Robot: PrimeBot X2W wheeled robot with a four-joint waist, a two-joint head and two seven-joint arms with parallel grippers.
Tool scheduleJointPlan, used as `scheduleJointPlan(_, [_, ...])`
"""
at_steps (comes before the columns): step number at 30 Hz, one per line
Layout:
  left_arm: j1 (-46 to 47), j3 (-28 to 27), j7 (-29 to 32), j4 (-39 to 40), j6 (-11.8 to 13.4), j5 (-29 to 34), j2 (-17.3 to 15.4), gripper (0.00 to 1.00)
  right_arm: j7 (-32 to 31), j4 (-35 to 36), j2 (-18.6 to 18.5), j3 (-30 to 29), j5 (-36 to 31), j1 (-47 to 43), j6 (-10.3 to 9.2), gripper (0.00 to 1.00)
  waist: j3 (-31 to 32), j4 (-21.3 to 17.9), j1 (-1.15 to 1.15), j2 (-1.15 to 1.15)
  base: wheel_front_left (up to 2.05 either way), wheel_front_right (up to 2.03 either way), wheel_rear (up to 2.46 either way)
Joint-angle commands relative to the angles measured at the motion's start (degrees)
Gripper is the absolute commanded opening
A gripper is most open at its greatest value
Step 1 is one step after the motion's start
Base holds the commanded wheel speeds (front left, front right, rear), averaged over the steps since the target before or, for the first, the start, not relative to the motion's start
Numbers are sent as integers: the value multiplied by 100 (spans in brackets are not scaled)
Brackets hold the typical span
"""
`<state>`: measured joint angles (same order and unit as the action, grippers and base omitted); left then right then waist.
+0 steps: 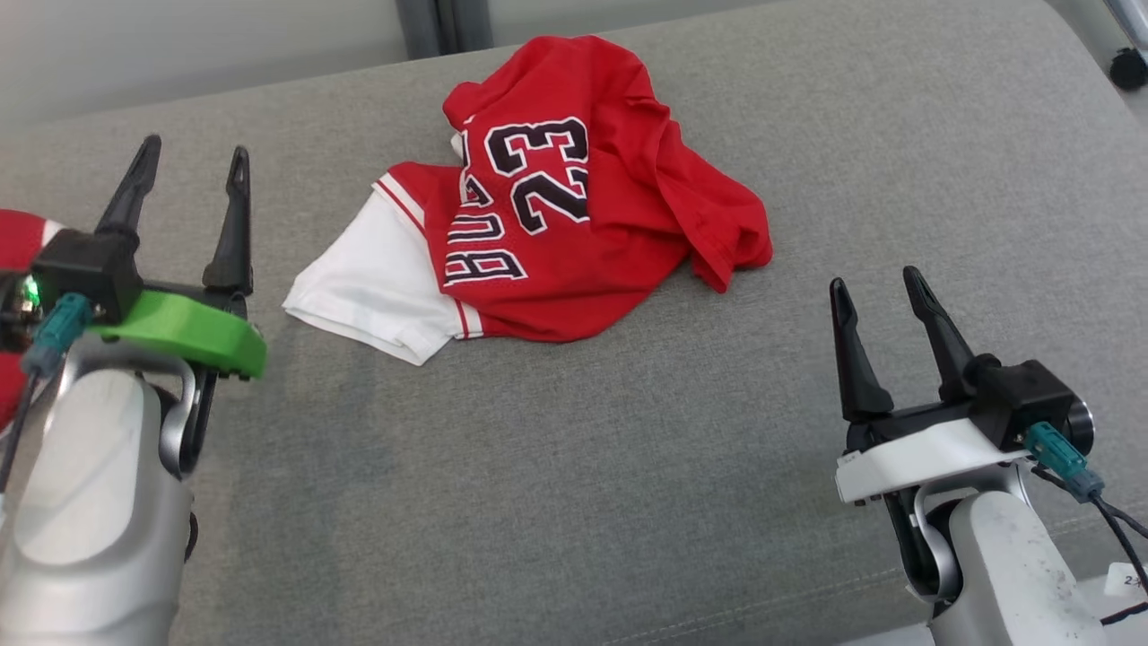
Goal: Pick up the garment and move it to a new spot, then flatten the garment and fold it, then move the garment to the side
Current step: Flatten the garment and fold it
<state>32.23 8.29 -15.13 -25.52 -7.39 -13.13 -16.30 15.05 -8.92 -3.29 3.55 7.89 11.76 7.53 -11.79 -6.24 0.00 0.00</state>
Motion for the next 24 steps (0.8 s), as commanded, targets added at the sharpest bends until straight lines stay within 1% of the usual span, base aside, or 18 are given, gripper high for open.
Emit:
scheduleJointPlan(1, [279, 113, 20, -136, -17, 16, -77, 100, 18, 45, -3, -30, 29, 86, -8, 100, -459, -427, 0, 0, 0, 0, 0])
scheduleJointPlan(5, [853, 338, 78, -592, -17, -30, -264, 100, 18, 102, 15, -49, 69, 212, -8, 100, -740, -663, 0, 0, 0, 0, 0])
scheduleJointPlan(11, [1499, 626, 191, -1398, -16, -161, -433, 100, 18, 156, 31, -97, 100, 319, -8, 100, -1059, -940, 0, 0, 0, 0, 0])
scheduleJointPlan(16, [1850, 956, 241, -2048, -16, -298, -415, 100, 19, 208, 38, -146, 105, 365, -8, 100, -1253, -1036, 0, 0, 0, 0, 0])
scheduleJointPlan(24, [2043, 1521, 504, -3037, -10, -562, -367, 100, 18, 209, 40, -170, 129, 406, -8, 100, -1303, -1045, 0, 0, 0, 0, 0])
